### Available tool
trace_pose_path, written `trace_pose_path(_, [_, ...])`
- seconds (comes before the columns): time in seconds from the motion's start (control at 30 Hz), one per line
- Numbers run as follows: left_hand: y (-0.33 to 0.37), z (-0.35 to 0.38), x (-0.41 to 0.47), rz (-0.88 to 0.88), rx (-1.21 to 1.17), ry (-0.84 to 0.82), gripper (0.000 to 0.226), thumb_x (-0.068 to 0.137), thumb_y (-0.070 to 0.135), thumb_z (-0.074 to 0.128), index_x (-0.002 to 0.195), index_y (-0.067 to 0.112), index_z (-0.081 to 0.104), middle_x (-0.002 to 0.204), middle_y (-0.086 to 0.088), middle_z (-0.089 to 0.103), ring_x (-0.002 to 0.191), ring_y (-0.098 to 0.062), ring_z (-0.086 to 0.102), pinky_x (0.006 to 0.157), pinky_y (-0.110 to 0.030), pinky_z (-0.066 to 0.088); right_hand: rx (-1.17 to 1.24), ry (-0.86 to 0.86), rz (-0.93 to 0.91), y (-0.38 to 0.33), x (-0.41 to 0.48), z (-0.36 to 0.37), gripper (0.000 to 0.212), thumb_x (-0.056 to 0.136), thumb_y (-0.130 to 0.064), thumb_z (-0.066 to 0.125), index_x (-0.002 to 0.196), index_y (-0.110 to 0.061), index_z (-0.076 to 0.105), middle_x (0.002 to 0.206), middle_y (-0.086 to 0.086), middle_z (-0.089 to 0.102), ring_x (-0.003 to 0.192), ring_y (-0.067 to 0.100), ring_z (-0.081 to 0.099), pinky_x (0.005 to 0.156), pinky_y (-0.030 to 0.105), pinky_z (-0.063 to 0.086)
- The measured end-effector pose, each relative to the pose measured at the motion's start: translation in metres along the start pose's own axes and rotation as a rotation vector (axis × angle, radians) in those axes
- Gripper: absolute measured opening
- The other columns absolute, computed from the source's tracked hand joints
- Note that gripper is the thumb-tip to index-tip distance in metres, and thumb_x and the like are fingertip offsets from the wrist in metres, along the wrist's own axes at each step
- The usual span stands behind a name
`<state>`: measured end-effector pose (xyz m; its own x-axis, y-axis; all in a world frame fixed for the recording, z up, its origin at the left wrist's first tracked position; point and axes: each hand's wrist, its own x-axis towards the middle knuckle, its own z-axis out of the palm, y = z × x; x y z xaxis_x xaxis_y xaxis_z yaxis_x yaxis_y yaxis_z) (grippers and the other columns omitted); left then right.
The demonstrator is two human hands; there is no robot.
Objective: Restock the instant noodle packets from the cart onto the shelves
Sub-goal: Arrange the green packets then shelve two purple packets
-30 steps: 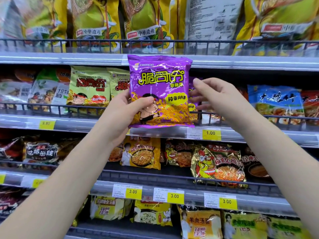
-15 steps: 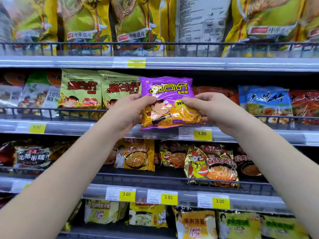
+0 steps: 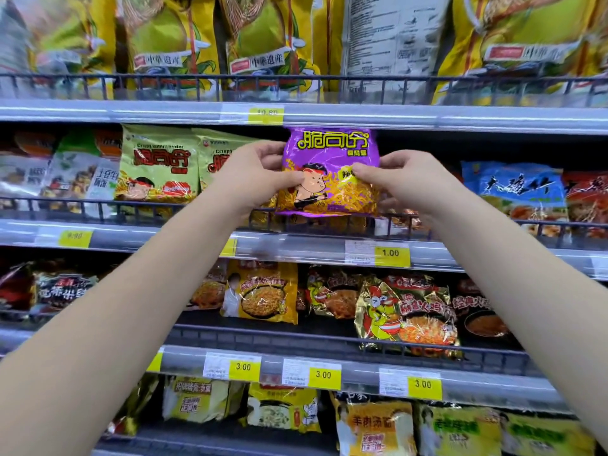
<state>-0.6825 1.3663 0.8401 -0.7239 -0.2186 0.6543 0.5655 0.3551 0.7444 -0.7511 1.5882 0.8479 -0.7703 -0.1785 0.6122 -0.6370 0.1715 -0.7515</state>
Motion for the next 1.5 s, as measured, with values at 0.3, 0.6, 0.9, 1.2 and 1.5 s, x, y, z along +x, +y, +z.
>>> trace_pose_path(0.3, [-0.005,0.011,0.015,0.142,0.204,0.094,0.055,0.079,0.008,0.084,0.127,0.016,0.058,0.107,0.003,0.072,0.098,-0.014,0.072,0.095,-0.032,0.057,-0.111,0.071,-0.066,0.006,0.019,0.003,0.049,0.079,-0.04,0.086,0.114,-0.011,0.067,0.097,0.002,0.073,0.079,0.012,0.068,0.046,0.014,0.042])
trace_pose_path(0.6, [-0.008,0.015,0.009,0.259,0.577,0.131,0.057,0.081,0.025,0.084,0.132,0.015,0.062,0.109,0.003,0.07,0.09,-0.011,0.065,0.081,-0.016,0.045,-0.339,0.038,-0.111,0.012,0.008,-0.004,0.042,0.078,-0.055,0.082,0.102,-0.026,0.064,0.095,-0.006,0.073,0.086,0.02,0.074,0.081,0.045,0.063])
trace_pose_path(0.9, [-0.01,0.014,0.013,0.241,0.832,0.052,0.043,0.083,0.03,0.081,0.12,0.014,0.066,0.104,-0.006,0.071,0.096,-0.025,0.066,0.09,-0.041,0.052,-0.498,-0.03,-0.114,0.017,0.013,-0.005,0.07,0.069,-0.076,0.073,0.112,-0.021,0.067,0.102,-0.003,0.073,0.091,0.018,0.072,0.086,0.045,0.061])
trace_pose_path(1.2, [-0.005,0.014,0.008,0.199,0.907,-0.021,0.056,0.079,0.029,0.084,0.126,0.01,0.058,0.11,-0.01,0.068,0.102,-0.029,0.065,0.092,-0.041,0.051,-0.518,-0.115,-0.09,0.02,0.013,-0.011,0.053,0.074,-0.067,0.077,0.1,-0.022,0.073,0.088,-0.004,0.078,0.088,0.018,0.073,0.091,0.046,0.058])
trace_pose_path(1.5, [-0.008,0.005,-0.023,0.37,0.689,0.161,0.061,0.085,0.026,0.08,0.137,0.012,0.05,0.109,0.0,0.065,0.099,-0.015,0.066,0.085,-0.018,0.043,-0.552,0.17,-0.2,0.005,-0.024,-0.024,0.037,0.085,-0.056,0.073,0.104,-0.024,0.068,0.088,-0.014,0.069,0.083,0.001,0.063,0.068,0.017,0.042])
